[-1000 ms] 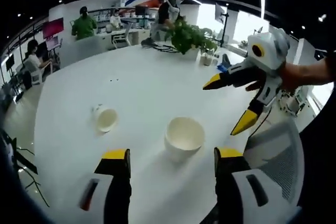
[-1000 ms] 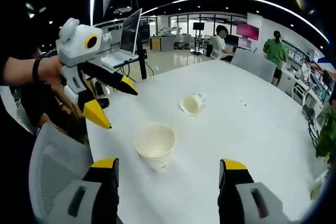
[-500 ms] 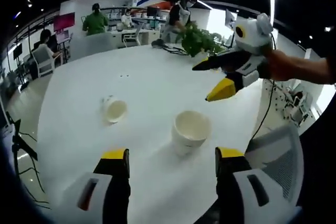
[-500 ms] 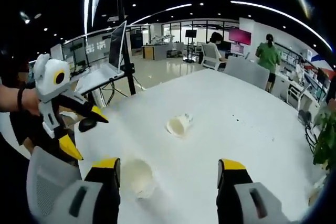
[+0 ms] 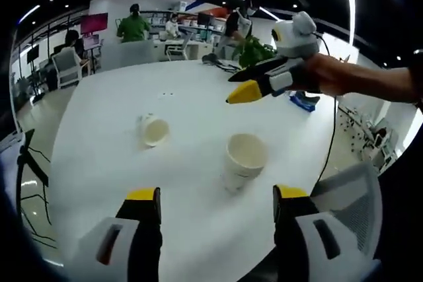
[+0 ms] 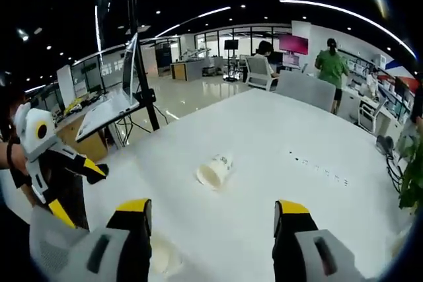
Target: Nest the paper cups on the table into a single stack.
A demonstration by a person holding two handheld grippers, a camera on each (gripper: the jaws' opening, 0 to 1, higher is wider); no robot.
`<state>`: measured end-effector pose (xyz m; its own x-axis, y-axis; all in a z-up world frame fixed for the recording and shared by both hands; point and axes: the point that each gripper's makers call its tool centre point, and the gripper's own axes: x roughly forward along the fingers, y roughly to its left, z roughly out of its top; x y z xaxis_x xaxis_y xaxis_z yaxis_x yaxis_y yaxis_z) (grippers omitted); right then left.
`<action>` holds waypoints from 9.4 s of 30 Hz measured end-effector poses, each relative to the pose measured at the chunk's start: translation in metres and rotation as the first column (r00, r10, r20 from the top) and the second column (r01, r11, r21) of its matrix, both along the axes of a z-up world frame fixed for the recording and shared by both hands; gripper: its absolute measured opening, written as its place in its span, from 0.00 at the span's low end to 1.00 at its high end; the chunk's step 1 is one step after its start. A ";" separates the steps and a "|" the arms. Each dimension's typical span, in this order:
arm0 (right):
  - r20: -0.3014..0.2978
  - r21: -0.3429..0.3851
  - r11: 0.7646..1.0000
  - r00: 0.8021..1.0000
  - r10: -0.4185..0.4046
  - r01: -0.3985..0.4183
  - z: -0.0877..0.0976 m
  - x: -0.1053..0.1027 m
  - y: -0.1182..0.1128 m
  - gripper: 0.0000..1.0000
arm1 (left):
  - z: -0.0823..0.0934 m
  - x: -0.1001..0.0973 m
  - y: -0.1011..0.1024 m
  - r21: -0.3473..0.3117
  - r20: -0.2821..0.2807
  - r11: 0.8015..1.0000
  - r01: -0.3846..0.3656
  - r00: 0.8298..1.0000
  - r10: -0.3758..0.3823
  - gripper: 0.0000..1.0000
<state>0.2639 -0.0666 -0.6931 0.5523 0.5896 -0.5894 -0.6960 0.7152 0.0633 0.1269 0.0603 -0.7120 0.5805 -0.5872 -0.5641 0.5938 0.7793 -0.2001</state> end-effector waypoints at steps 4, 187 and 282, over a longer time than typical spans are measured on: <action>-0.012 -0.007 1.000 1.000 0.004 -0.004 -0.005 0.006 0.008 0.75 | 0.001 0.000 0.002 -0.010 0.007 1.000 -0.025 1.000 0.025 0.68; 0.014 -0.143 0.945 0.954 0.300 -0.295 0.033 -0.027 0.011 0.00 | 0.030 0.053 -0.028 0.159 0.169 0.981 0.114 0.976 -0.141 0.67; -0.235 -0.289 0.744 0.798 0.555 -0.602 -0.013 -0.090 0.030 0.00 | 0.010 0.018 -0.023 0.142 0.171 0.985 0.093 0.978 -0.117 0.67</action>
